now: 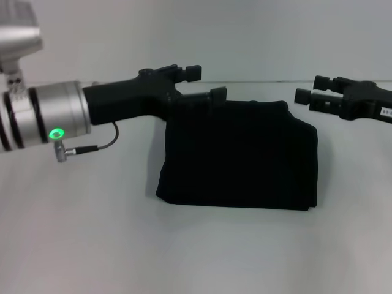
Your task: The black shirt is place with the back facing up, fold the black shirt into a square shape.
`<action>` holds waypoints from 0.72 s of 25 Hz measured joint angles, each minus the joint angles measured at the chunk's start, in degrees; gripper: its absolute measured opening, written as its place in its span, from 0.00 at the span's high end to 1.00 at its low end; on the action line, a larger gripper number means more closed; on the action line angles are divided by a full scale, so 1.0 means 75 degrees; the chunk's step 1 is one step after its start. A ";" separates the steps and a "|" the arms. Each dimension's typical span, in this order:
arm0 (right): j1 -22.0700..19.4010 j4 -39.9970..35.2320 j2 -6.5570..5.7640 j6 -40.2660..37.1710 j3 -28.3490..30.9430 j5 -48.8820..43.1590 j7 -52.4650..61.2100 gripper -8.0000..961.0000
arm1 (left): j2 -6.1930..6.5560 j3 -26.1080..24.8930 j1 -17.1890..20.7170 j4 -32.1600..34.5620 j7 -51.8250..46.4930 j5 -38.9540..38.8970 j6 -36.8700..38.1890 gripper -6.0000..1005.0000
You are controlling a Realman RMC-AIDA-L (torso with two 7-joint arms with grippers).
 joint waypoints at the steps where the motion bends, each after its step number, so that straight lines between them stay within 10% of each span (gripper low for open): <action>1: -0.0028 -0.0027 -0.0009 -0.0142 -0.0020 -0.0041 -0.0118 0.19 | 0.0004 -0.0126 0.0021 -0.0098 0.0260 -0.0032 0.0198 0.18; 18: -0.0268 -0.2556 0.0540 -0.0879 -0.0153 -0.2214 0.0288 0.04 | 0.0137 -0.0080 -0.0410 0.0115 0.0962 0.2528 0.0056 0.14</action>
